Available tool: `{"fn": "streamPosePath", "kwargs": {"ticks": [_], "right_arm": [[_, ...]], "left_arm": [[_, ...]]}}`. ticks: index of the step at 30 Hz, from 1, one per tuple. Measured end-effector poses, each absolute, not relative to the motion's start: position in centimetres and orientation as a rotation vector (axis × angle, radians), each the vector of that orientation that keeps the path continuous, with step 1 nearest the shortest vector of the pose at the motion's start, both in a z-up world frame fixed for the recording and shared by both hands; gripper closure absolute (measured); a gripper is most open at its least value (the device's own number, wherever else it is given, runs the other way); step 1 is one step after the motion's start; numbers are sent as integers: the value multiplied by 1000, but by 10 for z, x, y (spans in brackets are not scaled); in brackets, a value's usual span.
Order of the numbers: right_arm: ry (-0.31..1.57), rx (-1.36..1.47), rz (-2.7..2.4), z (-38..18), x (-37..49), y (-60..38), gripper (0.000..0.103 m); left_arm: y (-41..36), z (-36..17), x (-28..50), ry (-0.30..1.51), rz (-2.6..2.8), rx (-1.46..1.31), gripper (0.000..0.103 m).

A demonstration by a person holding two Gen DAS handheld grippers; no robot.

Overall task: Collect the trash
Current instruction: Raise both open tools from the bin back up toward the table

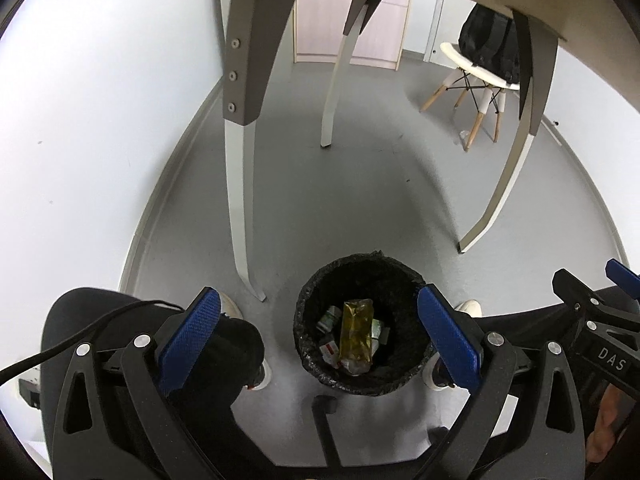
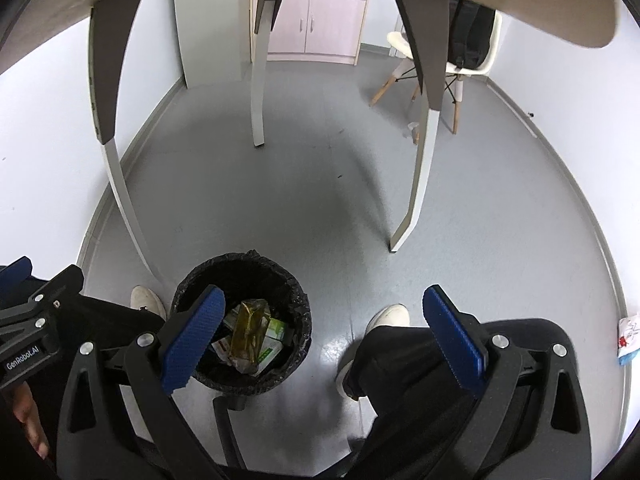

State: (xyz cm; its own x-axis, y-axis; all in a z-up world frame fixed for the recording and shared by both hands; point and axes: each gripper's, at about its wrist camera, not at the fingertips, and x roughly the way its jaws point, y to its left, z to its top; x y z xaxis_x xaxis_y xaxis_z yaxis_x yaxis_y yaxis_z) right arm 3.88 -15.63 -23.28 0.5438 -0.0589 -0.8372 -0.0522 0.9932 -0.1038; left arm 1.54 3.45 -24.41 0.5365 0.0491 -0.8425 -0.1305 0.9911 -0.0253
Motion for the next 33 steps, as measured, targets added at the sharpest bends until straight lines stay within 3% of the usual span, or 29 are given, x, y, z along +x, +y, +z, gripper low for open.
{"fn": "streamPosePath", "kwargs": {"ticks": [33], "right_arm": [[756,-122,-2,-68,-45,-162,8]], "left_arm": [[21,-99,-52,826,70,-66,6]]}}
